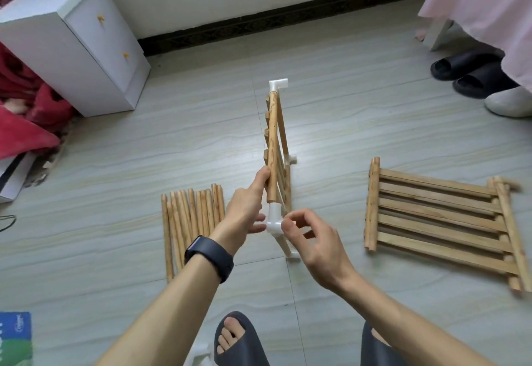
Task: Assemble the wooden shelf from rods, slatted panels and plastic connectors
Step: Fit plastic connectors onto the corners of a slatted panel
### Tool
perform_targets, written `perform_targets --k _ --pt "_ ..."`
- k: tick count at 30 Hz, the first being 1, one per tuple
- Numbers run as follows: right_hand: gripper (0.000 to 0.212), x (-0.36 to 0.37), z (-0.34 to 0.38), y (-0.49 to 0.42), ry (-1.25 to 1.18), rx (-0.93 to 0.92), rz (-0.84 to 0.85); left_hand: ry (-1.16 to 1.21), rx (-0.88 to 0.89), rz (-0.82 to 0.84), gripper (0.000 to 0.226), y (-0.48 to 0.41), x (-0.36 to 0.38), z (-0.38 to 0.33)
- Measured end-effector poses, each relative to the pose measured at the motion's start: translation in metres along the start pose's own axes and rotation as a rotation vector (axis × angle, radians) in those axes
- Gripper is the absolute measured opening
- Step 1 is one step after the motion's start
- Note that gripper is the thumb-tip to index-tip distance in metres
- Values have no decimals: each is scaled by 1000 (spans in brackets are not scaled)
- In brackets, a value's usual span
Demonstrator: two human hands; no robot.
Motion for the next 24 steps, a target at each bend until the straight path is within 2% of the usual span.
perform_targets --k 2,4,5,8,11,14,17,19,22,24 --pt "38 4 0 3 81 -41 34 -63 223 -98 66 1 -6 -15" --pt "35 7 1 3 110 -75 53 -100 374 -34 47 4 -2 -30" --pt "35 8 3 3 126 -95 58 -96 394 34 41 5 3 -34" --pt "38 2 4 -1 177 -134 38 -57 402 158 38 10 20 -38" --pt "36 -10 2 -1 186 -128 -12 -22 420 137 39 16 33 -40" --pt "32 -10 0 6 200 -152 11 -18 411 130 41 18 37 -39" --pt "27 -10 -2 12 179 -161 -19 17 400 173 31 20 32 -39" --pt "27 -11 -3 13 156 -159 -50 45 381 180 42 18 23 -36" --pt "28 -6 -1 12 134 -131 -25 90 355 134 32 18 11 -28" --pt "30 -3 1 12 135 -129 -13 85 348 124 39 20 8 -25"
Point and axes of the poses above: each hand's wrist, its own y-axis away from the middle knuckle, its own x-axis out of the palm, z = x × y, the point moved 5 cm from there along -y, towards the middle knuckle, and after that the axes turned 3 degrees about z, right-handed, at the moved point
